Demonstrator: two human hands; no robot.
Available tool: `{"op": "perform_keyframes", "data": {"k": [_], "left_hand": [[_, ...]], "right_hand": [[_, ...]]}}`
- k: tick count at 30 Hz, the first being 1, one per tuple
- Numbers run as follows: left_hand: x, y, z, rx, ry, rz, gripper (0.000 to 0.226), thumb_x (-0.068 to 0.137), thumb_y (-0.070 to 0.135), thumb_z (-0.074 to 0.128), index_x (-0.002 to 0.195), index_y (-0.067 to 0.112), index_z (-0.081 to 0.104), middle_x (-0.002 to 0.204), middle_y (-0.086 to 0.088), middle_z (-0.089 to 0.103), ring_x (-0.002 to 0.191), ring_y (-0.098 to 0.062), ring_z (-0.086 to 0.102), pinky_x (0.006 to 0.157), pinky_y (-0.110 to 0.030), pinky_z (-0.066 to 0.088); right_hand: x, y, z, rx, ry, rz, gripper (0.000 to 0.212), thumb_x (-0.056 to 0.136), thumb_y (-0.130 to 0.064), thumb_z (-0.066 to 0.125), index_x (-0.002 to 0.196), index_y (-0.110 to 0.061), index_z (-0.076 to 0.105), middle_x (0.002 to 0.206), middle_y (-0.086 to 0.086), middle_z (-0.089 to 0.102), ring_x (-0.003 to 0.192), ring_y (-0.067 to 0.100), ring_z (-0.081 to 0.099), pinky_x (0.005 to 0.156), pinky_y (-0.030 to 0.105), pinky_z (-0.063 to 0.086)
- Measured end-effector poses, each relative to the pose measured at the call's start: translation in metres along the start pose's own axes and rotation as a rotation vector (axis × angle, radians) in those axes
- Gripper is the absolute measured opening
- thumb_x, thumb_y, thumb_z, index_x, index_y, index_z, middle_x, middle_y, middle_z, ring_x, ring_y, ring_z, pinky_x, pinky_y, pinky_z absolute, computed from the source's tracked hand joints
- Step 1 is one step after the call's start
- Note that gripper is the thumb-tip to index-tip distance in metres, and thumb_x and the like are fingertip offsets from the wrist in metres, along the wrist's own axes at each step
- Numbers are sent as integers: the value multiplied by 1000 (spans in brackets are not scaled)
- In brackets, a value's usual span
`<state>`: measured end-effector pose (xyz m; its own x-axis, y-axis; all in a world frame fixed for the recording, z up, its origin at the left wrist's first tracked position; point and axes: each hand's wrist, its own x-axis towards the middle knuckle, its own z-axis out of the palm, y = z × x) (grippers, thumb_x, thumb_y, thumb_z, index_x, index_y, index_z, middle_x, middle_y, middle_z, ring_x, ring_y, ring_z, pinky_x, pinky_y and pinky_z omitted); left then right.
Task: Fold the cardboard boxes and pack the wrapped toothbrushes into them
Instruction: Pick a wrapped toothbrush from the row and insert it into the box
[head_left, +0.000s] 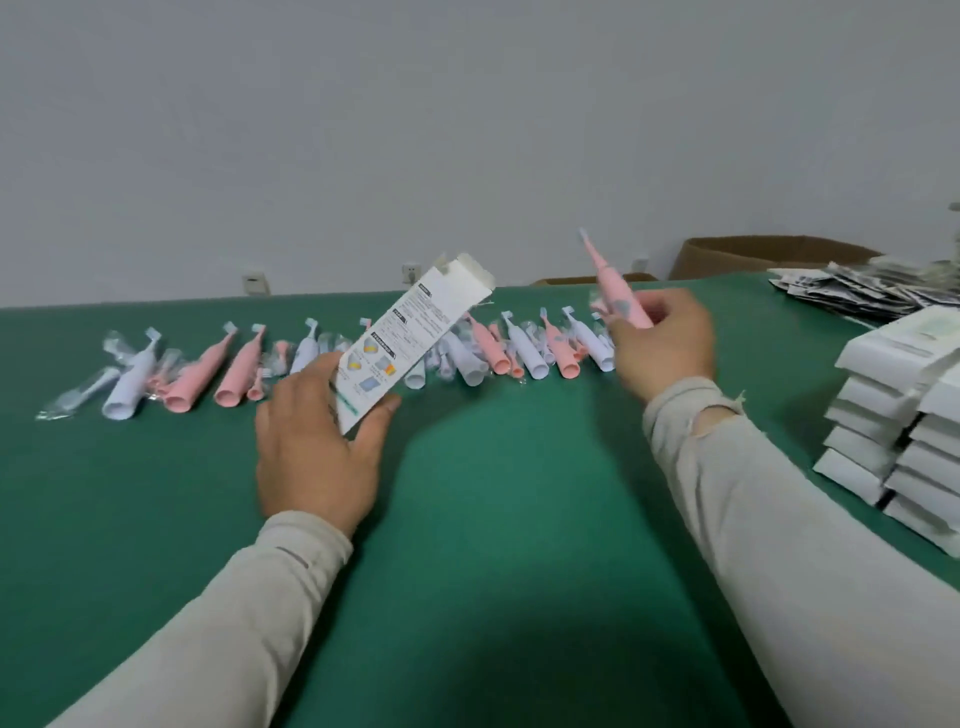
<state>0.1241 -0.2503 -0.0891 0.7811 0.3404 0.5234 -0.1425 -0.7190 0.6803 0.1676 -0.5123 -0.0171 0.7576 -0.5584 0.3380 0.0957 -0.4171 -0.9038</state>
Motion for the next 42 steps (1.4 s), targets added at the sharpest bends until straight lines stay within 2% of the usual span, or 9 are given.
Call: {"op": "perform_keyframes", "data": {"k": [6, 12, 15, 17, 19, 21, 27, 36, 42], "left_hand": [[-15, -14, -60, -175, 246, -132, 54, 84, 39, 73, 131, 20, 55, 132, -8, 57, 122, -32, 47, 103, -35, 38], [-36, -51, -115, -108, 222, -97, 55, 82, 36, 76, 131, 23, 55, 124, -6, 57, 119, -27, 47, 106, -43, 38], [-45, -59, -127, -100, 195, -105, 54, 79, 32, 79, 126, 22, 55, 120, -8, 55, 113, -29, 49, 103, -48, 41], [-47, -62, -132, -95, 176, -108, 53, 77, 29, 81, 123, 21, 55, 118, -6, 54, 112, -30, 50, 102, -46, 42], [-46, -65, -134, -61, 129, -74, 53, 76, 25, 83, 122, 20, 58, 116, -2, 53, 113, -30, 49, 101, -41, 39], [-43, -69, -134, -2, 47, -15, 51, 75, 24, 84, 121, 20, 61, 120, -3, 56, 117, -28, 47, 101, -34, 34], [-39, -77, -132, 159, -92, 32, 57, 75, 26, 85, 127, 28, 62, 143, -3, 46, 136, -27, 36, 111, -34, 24], [-41, -78, -131, 133, -95, 111, 55, 75, 23, 85, 123, 32, 60, 112, 13, 53, 107, -17, 39, 93, -28, 30], [-42, -75, -133, 126, -107, 166, 57, 74, 21, 86, 124, 31, 60, 113, 12, 58, 108, -17, 42, 92, -28, 30]], "right_hand": [[-155, -10, 33, -407, -601, -297, 13, 91, -33, 62, 101, -39, 58, 96, -3, 55, 81, 20, 58, 67, 30, 47], [-170, -5, 33, -613, -668, -446, 22, 91, -46, 58, 108, -33, 65, 101, -7, 63, 104, 21, 51, 90, 35, 41], [-166, -15, 26, -360, -573, -453, 12, 89, -40, 67, 97, -31, 67, 101, -10, 62, 105, 16, 51, 93, 33, 42], [-160, -31, 21, -49, -453, -355, 9, 89, -36, 68, 84, -30, 66, 86, -17, 62, 85, 3, 57, 76, 22, 48], [-152, -46, 16, 287, -402, -185, 26, 91, -38, 65, 78, -15, 69, 66, -18, 59, 55, -3, 49, 53, 10, 43], [-151, -47, 11, 459, -394, -48, 39, 92, -43, 64, 81, -6, 68, 60, -15, 57, 52, -1, 48, 50, 14, 44], [-155, -19, 9, 529, -296, 6, 22, 91, -32, 70, 76, -15, 68, 57, -11, 60, 50, 6, 52, 49, 22, 46], [-159, -21, 12, 792, -501, 138, 21, 88, 1, 65, 107, -3, 58, 77, 11, 73, 65, 19, 70, 56, 23, 55], [-160, -23, 13, 788, -594, 130, 25, 90, -3, 69, 112, -1, 58, 86, 13, 75, 72, 21, 71, 57, 25, 56]]}}
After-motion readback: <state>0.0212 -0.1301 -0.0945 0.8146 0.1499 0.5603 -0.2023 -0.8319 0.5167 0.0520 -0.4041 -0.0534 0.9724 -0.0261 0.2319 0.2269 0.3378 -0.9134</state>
